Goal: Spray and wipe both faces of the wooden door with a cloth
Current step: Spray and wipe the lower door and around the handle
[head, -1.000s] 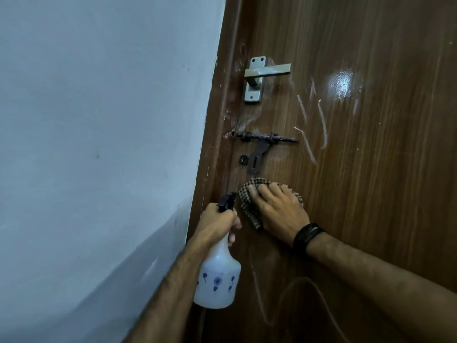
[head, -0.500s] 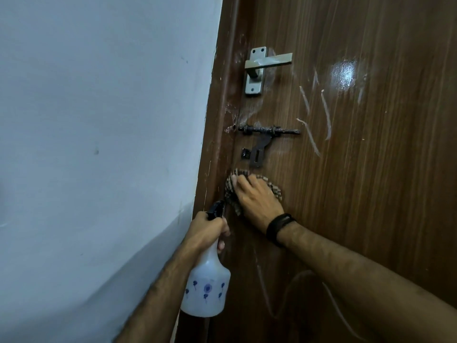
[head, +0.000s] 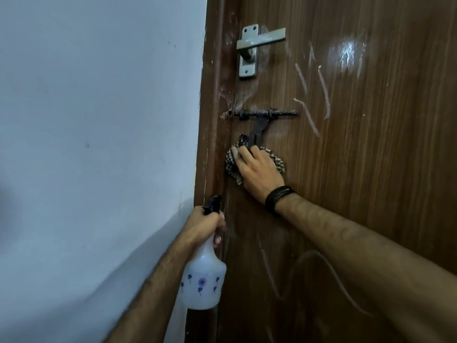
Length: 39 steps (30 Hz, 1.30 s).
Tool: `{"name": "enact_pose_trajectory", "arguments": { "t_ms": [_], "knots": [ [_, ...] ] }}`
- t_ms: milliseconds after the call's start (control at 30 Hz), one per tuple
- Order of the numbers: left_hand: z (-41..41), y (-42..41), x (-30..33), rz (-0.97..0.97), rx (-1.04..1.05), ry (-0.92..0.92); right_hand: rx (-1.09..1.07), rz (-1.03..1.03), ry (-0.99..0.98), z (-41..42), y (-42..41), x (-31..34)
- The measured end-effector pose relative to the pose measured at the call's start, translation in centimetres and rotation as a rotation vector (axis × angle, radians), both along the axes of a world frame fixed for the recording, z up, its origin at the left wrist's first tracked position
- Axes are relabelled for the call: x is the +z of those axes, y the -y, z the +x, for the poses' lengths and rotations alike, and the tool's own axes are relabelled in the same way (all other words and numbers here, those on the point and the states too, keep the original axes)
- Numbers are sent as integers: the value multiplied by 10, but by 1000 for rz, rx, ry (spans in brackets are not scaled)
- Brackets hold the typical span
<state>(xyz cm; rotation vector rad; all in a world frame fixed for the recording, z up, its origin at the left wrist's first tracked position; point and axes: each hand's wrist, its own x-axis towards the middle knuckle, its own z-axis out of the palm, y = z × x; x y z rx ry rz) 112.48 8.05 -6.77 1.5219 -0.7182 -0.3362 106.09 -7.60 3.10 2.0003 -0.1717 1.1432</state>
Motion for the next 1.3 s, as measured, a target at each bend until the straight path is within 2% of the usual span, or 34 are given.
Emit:
{"name": "enact_pose_trajectory", "arguments": {
  "t_ms": [233,367,500,667,800,1033,1133,1300],
  "knots": [
    [-4,-3,-14,101,1,43,66,-164,-172,-11,13,-71],
    [-9,-8,-24,145,7,11,56,-168,-268,-25,7,-83],
    [-14,-10,-27,135,13,-36,83,-33,-175,-44,8,-70],
    [-25,2,-1,35,-46,-17,73,-70,-85,-68,23,-28],
    [-35,16,29,-94,-70,11,101,-136,-170,-71,30,1],
    [-64,36,59,-275,-138,26,64,-276,-400,-94,42,7],
    [-76,48,70,-323,-149,26,16,-315,-340,-105,48,33],
    [-94,59,92,-343,-208,37,-31,-191,-283,-108,51,57]
  ]
}}
